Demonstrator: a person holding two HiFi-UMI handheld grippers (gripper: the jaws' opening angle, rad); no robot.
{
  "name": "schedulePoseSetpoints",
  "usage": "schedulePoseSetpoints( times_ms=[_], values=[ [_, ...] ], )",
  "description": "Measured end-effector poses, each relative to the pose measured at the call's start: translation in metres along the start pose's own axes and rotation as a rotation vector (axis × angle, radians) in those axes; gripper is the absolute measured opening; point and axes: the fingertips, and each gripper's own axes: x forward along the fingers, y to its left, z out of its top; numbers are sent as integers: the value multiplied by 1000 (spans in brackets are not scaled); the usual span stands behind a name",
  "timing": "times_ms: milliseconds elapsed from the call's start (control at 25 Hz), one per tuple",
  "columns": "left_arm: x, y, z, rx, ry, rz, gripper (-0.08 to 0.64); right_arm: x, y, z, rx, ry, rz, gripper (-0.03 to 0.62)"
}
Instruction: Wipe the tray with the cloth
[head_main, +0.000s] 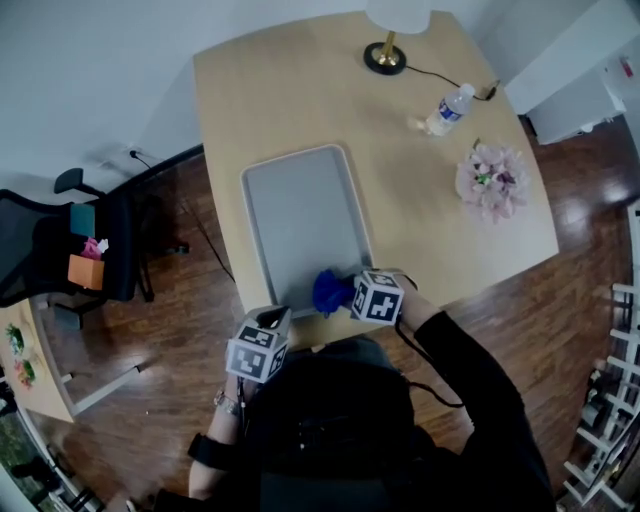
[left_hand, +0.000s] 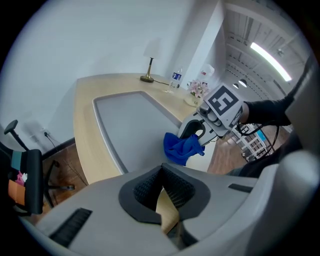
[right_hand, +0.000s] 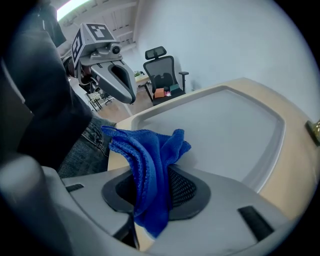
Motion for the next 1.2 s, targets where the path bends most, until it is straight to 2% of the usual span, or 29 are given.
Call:
schedulePoseSetpoints(
  times_ms=[120, 200, 360, 560, 760, 960, 1200],
  values=[
    [-1, -1, 1, 0, 1, 2, 3, 0, 0, -2, 12, 4, 52, 132],
    [-1, 5, 0, -8, 6, 9, 3, -4, -15, 4, 21, -20, 46, 132],
    [-4, 19, 2, -37, 9, 27, 3, -22, -88, 24, 7, -57, -60, 132],
    [-3, 38, 3, -66, 11, 61, 3, -42, -192, 60, -76, -80, -175, 132],
    [-6, 53, 0, -108, 28, 88, 3, -46, -273, 87, -161, -40, -244, 132],
    [-8, 61, 2, -139, 31, 103, 3, -38, -295, 95, -238, 17, -211, 132],
    [-3, 57, 9, -120, 35, 92, 3, -36, -295, 88, -191, 7, -223, 132]
  ],
)
